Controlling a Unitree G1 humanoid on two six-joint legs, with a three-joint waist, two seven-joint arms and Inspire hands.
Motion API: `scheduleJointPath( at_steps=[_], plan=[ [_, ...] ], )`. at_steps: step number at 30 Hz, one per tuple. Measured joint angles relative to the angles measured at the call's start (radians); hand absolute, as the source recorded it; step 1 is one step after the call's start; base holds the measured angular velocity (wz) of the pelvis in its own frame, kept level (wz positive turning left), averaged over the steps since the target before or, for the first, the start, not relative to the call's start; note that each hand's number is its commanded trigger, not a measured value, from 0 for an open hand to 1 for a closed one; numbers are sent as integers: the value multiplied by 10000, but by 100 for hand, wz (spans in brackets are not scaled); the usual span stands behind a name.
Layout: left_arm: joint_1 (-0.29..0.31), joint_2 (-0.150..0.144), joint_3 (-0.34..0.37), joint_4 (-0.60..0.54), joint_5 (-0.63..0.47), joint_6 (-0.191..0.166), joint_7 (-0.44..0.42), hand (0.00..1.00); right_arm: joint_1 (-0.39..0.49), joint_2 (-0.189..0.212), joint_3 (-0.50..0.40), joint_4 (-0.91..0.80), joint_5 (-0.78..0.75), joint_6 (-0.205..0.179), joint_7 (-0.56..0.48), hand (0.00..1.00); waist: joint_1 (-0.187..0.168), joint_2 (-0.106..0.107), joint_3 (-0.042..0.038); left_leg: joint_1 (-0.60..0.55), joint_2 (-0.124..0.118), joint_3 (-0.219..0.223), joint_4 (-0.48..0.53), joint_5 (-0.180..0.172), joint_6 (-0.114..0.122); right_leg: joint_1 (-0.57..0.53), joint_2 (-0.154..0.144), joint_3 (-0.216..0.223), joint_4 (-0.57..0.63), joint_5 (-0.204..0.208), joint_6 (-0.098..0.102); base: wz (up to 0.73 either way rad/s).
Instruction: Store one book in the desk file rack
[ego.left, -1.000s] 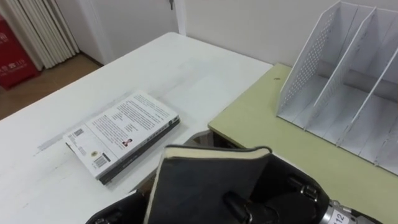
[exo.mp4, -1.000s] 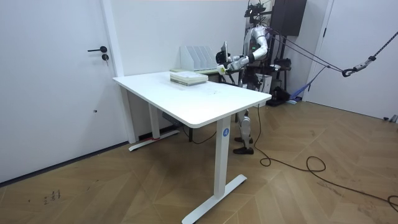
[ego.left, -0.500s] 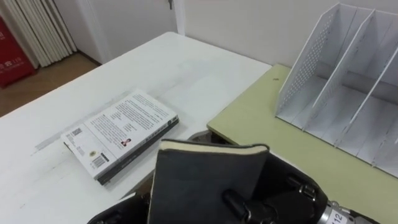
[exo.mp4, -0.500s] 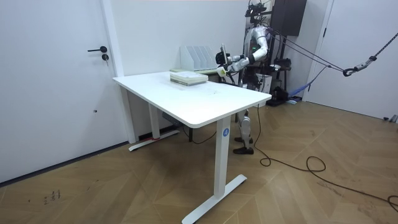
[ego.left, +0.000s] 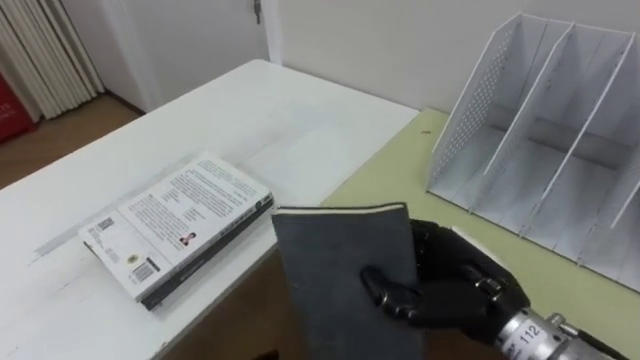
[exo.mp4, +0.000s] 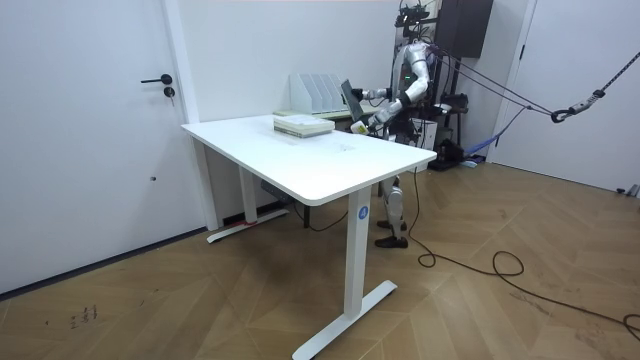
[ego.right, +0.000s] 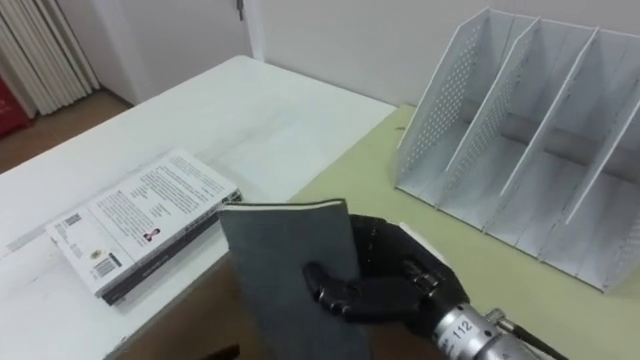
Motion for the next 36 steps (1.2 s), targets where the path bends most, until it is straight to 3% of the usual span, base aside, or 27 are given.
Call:
scheduleJointPath(
  at_steps=[5,9,11,14,18,23,28,36],
  plan=[
    [-115,-944,-378,1856,349,-197,784,0,-279,995,-16,-179,-2274,-121,-2740,100,-113,-108,-14,31,25,311,-127,0,0,-149,60,293,44,9,7,-15],
    [-154,-1272,-293,2715,291,-333,1150,0,-611,1108,-249,-452,-3557,-121,-4165,100,-224,-132,-37,-6,29,399,-129,0,0,-199,64,311,18,12,9,-4],
    [-216,-1550,34,3206,284,-365,1493,0,-625,1289,-407,-880,-3646,-194,-4910,100,-228,-122,-143,-65,36,410,-129,0,-1,-272,72,320,28,13,8,0],
    [-162,-1827,432,3720,311,-493,1781,0,-930,1299,-863,-1086,-3834,-234,-5708,100,-223,-119,-195,-27,35,425,-131,0,-1,-273,78,381,48,13,8,-5],
    [-85,-2013,880,4422,303,-788,2163,0,-1392,1300,-1791,-1302,-3963,-387,-6967,100,-207,-184,-189,70,46,585,-154,0,0,-272,103,519,39,11,11,-11],
    [-39,-2116,1193,5532,310,-840,2896,0,-1535,1298,-2462,-1922,-4081,-572,-8455,100,-218,-361,-185,86,103,723,-234,2,-7,-305,168,551,-21,55,-4,-3],
    [-267,-2134,1203,6032,423,-984,3293,0,-1633,1290,-2649,-1949,-4529,-669,-9173,100,-222,-548,-215,99,160,816,-309,23,-45,-304,236,554,-157,165,-36,-8],
    [-337,-2161,1491,6495,380,-1085,3294,0,-2041,1243,-3138,-2267,-4555,-725,-10075,100,-237,-644,-219,187,157,928,-444,18,-54,-282,242,555,-166,172,-30,-4]
  ],
)
